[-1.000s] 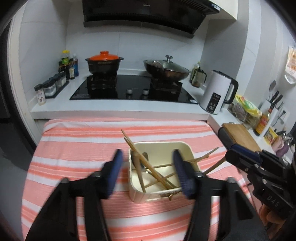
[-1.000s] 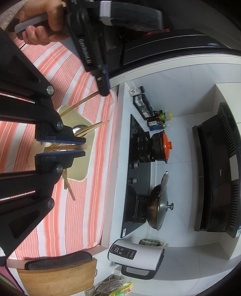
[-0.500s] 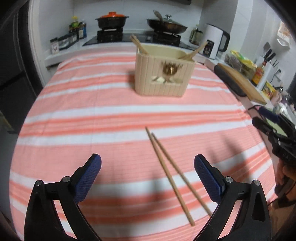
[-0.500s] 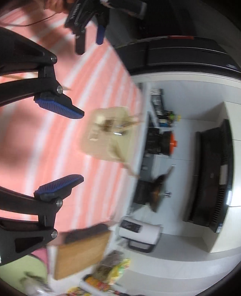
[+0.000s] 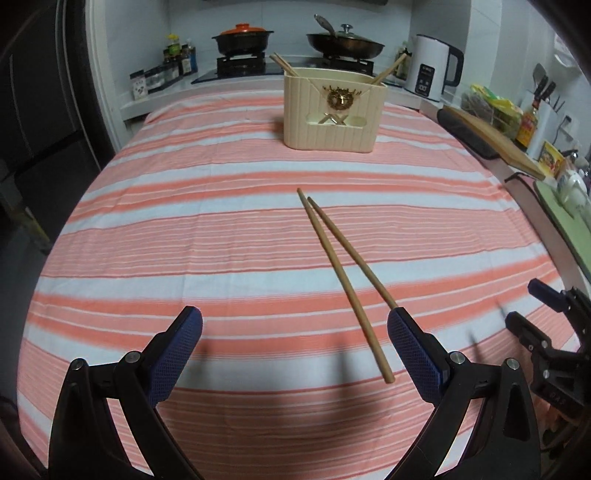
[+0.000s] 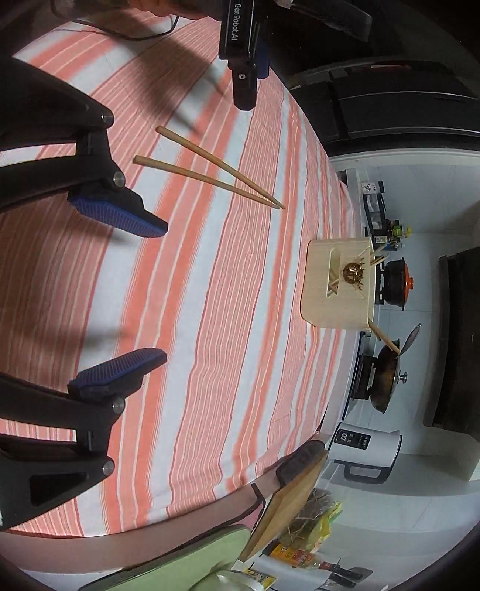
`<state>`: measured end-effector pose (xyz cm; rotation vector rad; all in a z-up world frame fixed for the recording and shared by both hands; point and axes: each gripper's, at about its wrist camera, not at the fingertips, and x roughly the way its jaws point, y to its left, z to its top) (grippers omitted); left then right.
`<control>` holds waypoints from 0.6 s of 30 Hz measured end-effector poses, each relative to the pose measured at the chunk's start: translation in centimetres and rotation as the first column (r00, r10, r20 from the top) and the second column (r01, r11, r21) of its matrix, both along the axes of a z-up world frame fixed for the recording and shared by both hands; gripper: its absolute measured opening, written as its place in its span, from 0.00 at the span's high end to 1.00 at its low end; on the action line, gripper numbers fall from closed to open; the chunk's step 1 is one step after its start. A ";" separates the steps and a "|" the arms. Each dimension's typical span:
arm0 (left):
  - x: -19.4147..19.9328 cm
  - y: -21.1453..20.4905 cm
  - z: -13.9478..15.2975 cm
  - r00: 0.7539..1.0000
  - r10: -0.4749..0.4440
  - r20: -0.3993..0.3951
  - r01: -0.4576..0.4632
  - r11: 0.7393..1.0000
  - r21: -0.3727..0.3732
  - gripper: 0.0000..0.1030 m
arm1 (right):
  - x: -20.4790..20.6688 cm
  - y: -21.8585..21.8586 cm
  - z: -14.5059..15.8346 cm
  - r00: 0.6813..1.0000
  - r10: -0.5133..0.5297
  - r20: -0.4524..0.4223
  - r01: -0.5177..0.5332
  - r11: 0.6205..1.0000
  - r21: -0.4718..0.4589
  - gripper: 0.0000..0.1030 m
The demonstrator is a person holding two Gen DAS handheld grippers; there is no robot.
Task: Organize utensils
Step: 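Lower the right tool onto the end of a loose wooden chopstick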
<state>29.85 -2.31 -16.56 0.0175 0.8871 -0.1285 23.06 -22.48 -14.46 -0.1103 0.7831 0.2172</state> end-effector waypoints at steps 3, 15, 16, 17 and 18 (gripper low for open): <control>-0.6 0.1 -0.2 1.000 -0.003 0.002 0.003 1.000 0.010 0.02 | -0.6 1.2 0.0 0.999 0.033 0.009 -0.032 0.999 -0.009 0.38; -2.6 3.6 -1.9 1.000 -0.009 -0.022 0.008 0.997 -0.075 0.03 | -1.7 3.6 -0.7 0.988 0.152 -0.023 -0.151 0.988 0.033 0.38; -2.9 3.7 -2.2 0.999 -0.025 -0.026 0.022 0.996 -0.091 0.03 | -1.8 3.9 -0.8 0.984 0.174 -0.030 -0.172 0.984 0.040 0.38; -3.2 3.7 -2.5 0.999 -0.042 -0.030 0.038 0.993 -0.108 0.03 | -1.9 4.3 -1.0 0.980 0.194 -0.039 -0.192 0.980 0.045 0.38; -3.4 3.5 -2.7 0.998 -0.056 -0.036 0.052 0.991 -0.121 0.03 | -1.8 4.8 -1.2 0.976 0.211 -0.048 -0.208 0.977 0.048 0.38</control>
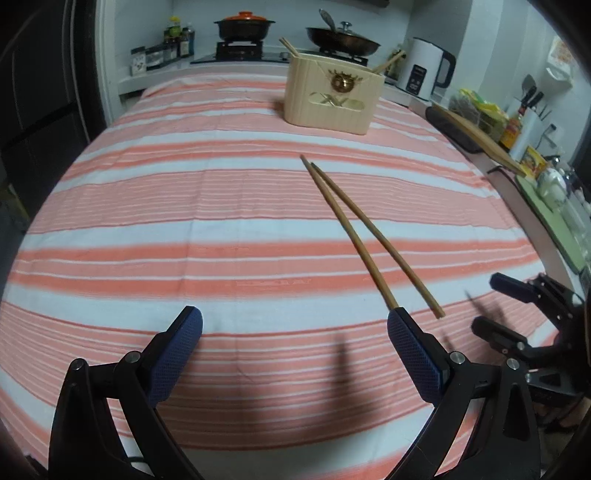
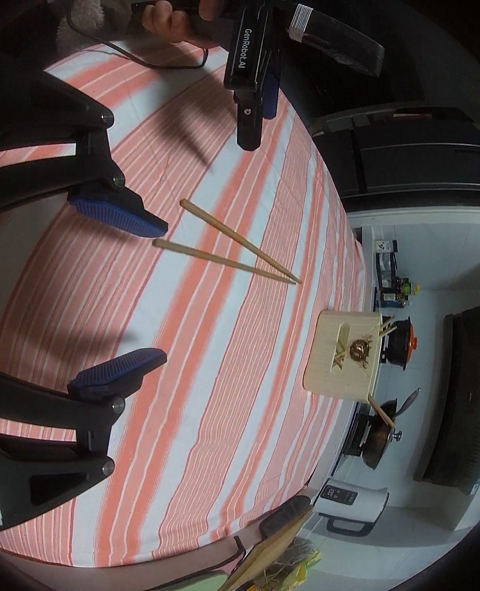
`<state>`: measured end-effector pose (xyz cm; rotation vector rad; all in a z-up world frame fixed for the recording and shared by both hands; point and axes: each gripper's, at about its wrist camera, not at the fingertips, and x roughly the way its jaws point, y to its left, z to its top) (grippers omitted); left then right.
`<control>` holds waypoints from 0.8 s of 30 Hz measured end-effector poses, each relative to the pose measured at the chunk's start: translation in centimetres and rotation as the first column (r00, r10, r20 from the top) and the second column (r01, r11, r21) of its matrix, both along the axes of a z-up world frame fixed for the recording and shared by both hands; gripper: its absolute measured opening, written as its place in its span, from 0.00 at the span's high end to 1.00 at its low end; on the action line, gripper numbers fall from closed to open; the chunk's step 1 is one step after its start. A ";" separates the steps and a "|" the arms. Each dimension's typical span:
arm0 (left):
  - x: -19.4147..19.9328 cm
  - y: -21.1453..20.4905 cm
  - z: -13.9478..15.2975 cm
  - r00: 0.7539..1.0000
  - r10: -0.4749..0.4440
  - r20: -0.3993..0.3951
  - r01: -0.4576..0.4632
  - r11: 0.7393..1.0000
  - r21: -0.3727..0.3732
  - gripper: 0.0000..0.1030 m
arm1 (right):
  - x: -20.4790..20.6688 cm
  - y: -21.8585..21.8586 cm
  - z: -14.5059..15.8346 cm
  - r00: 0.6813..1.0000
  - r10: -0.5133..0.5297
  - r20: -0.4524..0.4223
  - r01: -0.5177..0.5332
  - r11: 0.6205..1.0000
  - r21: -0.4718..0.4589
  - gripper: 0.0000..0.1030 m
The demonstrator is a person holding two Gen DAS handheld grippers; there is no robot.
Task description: Organize utensils
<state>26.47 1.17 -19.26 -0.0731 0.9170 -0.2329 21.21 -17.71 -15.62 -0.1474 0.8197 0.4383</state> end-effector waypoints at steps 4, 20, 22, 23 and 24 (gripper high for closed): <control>-0.4 -1.4 -0.4 0.999 -0.033 -0.004 0.033 0.999 0.003 0.03 | 1.1 2.0 -1.2 0.997 0.060 -0.057 -0.061 0.998 -0.029 0.44; 0.9 -6.6 -1.4 0.995 -0.096 0.005 0.095 0.992 0.086 0.03 | 4.5 -0.4 -2.5 0.985 -0.121 -0.126 0.116 0.992 -0.045 0.94; 1.5 -7.9 -1.8 0.995 -0.095 0.002 0.094 0.986 0.136 0.03 | 4.4 -1.7 -2.5 0.979 -0.167 -0.119 0.160 0.985 -0.070 0.94; 1.8 -8.5 -2.1 0.995 -0.096 0.000 0.095 0.982 0.162 0.03 | 4.3 -2.3 -2.5 0.976 -0.185 -0.113 0.177 0.981 -0.081 0.94; 2.1 -9.1 -2.4 0.995 -0.098 -0.001 0.097 0.978 0.186 0.04 | 4.2 -2.9 -2.5 0.974 -0.198 -0.112 0.189 0.978 -0.087 0.94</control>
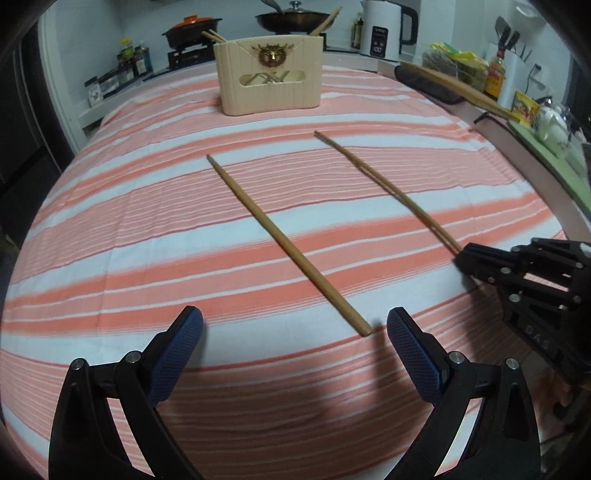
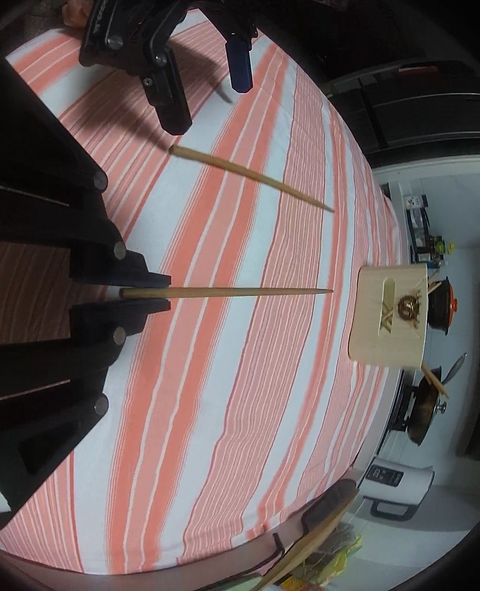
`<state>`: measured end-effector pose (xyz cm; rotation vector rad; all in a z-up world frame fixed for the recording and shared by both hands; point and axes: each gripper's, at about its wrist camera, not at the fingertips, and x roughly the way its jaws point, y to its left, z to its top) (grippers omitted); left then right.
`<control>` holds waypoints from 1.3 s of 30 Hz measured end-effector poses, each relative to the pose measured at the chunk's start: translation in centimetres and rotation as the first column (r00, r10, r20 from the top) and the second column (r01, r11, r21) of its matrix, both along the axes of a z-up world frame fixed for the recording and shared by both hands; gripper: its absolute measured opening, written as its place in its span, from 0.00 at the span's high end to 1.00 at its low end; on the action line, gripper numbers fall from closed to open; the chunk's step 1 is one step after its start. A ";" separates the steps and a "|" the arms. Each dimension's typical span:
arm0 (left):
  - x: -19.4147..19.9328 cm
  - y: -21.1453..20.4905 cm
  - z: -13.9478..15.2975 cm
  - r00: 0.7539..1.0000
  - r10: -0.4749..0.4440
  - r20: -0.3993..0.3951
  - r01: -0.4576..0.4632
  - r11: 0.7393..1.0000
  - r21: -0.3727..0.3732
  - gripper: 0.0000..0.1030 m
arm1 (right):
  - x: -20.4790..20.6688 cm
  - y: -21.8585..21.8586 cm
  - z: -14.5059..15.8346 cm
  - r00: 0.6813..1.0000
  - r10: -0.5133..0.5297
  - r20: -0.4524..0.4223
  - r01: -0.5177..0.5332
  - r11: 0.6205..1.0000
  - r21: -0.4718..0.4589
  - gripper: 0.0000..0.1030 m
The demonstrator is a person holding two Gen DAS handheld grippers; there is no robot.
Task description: Organize utensils
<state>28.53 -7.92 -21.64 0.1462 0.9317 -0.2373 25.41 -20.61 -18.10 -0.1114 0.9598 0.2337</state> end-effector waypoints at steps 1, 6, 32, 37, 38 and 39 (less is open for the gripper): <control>0.1 -0.5 -0.3 1.000 0.000 0.003 0.000 1.000 0.027 0.07 | -0.1 -0.6 0.0 1.000 -0.010 0.000 0.010 1.000 0.000 0.94; -0.3 -0.6 -0.4 1.000 -0.013 0.013 0.013 1.000 0.029 0.75 | -1.0 -1.9 -0.1 0.999 -0.031 0.009 0.032 0.999 -0.015 0.94; -0.2 9.8 -1.5 0.989 0.134 -0.066 -0.133 0.991 0.007 0.00 | -1.6 -7.0 -0.6 1.000 -0.025 0.000 0.025 1.000 0.016 0.39; -0.9 11.2 -1.2 0.986 0.128 -0.106 -0.125 0.992 0.031 0.00 | -1.8 -7.3 -0.6 1.000 0.008 -0.004 -0.008 1.000 0.014 0.38; -1.1 11.2 -1.2 0.986 0.127 -0.107 -0.125 0.992 0.032 0.01 | -1.9 -7.4 -0.6 1.000 0.007 -0.005 -0.007 1.000 0.013 0.38; -1.3 11.0 -1.1 0.987 0.122 -0.102 -0.119 0.992 0.028 0.01 | -2.0 -7.4 -0.5 1.000 0.003 -0.006 -0.003 1.000 0.009 0.38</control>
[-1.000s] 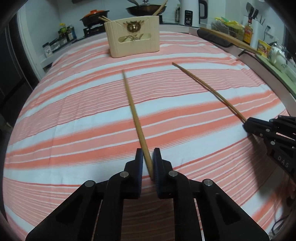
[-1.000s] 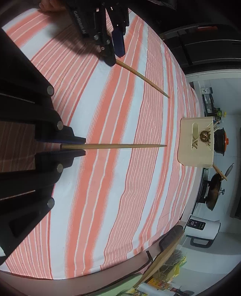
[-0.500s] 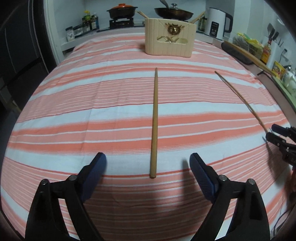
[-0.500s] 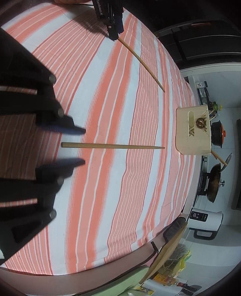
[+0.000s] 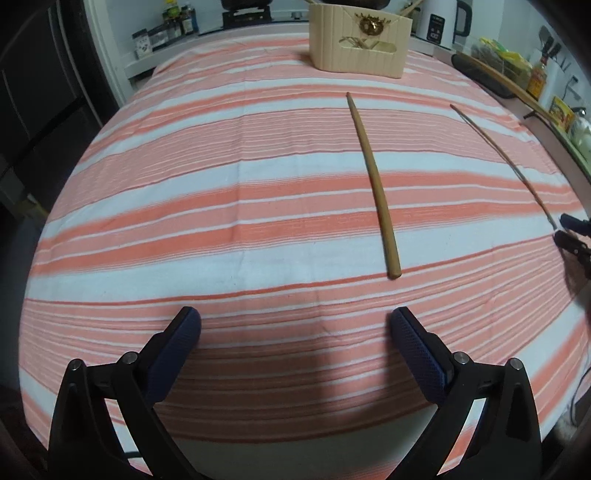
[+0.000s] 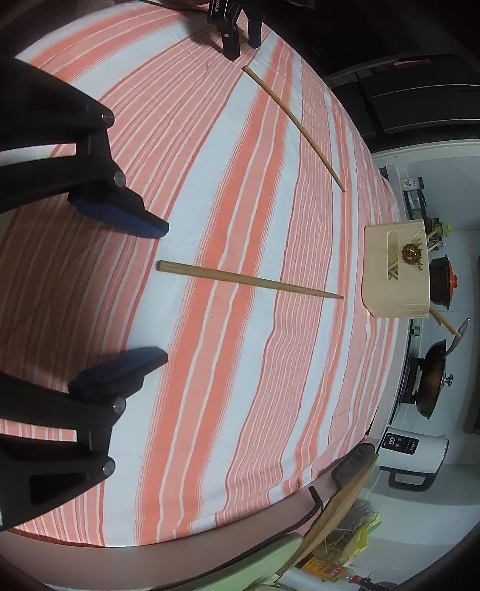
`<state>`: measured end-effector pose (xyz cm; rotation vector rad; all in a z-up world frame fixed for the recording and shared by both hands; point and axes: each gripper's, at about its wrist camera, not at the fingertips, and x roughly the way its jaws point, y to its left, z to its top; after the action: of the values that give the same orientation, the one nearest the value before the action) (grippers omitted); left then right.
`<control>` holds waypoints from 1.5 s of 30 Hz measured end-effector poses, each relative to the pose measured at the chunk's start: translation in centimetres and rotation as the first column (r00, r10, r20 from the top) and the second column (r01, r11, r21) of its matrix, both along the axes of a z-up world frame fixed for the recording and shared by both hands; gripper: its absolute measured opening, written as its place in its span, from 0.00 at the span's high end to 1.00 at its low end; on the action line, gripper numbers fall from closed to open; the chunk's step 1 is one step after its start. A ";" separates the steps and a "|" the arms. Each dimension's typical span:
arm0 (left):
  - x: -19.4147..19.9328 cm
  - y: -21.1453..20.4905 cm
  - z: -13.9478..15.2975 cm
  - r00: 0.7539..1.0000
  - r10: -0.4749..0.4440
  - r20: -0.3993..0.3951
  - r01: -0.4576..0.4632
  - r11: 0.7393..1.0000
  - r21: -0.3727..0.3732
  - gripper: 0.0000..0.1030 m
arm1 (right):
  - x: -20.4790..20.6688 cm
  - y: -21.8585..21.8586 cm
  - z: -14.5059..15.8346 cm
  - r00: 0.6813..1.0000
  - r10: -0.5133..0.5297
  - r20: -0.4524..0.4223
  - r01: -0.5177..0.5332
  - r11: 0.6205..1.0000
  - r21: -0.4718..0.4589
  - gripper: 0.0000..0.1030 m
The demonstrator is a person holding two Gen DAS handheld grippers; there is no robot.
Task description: Organize utensils
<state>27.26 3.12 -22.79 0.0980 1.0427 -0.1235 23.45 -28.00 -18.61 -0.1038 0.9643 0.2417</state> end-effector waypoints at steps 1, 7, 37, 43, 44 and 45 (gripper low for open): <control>-0.1 -0.3 0.0 1.000 -0.008 0.007 0.008 1.000 -0.005 0.01 | -0.1 0.0 0.0 1.000 -0.005 0.001 0.005 1.000 -0.003 0.38; 0.0 -2.9 0.0 0.997 -0.072 0.027 0.072 0.997 -0.010 0.01 | -0.4 1.4 0.1 1.000 0.021 0.011 -0.021 1.000 0.009 0.39; -0.3 -2.8 18.9 0.887 -0.073 0.456 0.144 0.982 -0.122 0.96 | 0.3 3.2 19.3 0.929 0.005 0.369 -0.037 0.996 0.078 0.94; -0.1 -3.0 21.8 0.865 -0.072 0.497 0.166 0.975 -0.147 0.96 | 0.3 3.7 22.4 0.909 0.015 0.416 -0.068 0.992 0.111 0.94; -0.1 -3.2 22.0 0.864 -0.075 0.497 0.172 0.973 -0.154 0.96 | 0.2 3.7 22.5 0.908 0.016 0.419 -0.070 0.991 0.114 0.94; -0.1 -3.3 22.2 0.864 -0.076 0.497 0.177 0.971 -0.159 0.96 | 0.2 3.8 22.7 0.907 0.018 0.420 -0.073 0.990 0.117 0.94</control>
<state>27.15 -0.17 -0.59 0.0125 0.5096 -0.3076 23.70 -24.23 4.05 -0.0547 0.5159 0.3105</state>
